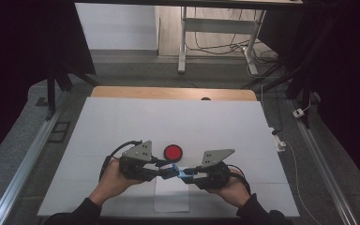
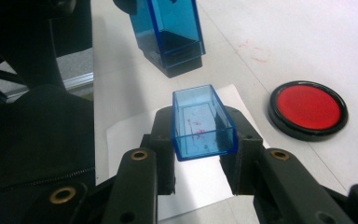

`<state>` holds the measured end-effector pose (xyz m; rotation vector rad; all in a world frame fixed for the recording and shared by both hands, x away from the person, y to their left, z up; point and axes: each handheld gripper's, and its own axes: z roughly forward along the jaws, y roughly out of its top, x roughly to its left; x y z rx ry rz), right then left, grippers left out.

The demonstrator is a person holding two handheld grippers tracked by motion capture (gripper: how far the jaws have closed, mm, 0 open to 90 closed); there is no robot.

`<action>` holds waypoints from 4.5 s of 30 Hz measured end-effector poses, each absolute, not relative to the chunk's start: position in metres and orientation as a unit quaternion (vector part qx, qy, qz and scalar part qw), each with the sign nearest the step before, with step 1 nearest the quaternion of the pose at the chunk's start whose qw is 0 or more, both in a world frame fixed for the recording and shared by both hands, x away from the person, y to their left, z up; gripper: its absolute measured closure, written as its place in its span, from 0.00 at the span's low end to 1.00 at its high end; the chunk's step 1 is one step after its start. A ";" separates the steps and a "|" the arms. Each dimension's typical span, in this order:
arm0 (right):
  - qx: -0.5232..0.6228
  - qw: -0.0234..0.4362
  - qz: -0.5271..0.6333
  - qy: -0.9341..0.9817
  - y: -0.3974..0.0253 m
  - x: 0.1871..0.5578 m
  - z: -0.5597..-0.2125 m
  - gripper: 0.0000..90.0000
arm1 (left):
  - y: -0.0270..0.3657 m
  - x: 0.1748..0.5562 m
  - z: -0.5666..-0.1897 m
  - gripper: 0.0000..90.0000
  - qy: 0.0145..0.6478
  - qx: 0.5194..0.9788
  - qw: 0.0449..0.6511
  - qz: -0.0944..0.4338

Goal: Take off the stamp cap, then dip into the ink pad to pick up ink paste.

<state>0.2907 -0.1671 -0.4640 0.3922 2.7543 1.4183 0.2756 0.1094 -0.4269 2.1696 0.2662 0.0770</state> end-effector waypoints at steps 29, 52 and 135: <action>0.205 0.074 0.453 0.864 -0.225 0.260 -0.450 0.76 | 0.112 0.280 -0.430 0.78 0.131 0.882 0.451 0.034; 0.312 0.117 0.442 0.833 -0.292 0.235 -0.450 0.76 | 0.114 0.282 -0.431 0.78 0.150 0.878 0.452 0.037; 0.336 0.109 0.431 0.830 -0.314 0.225 -0.454 0.76 | 0.084 0.361 -0.452 0.78 0.254 0.886 0.384 0.063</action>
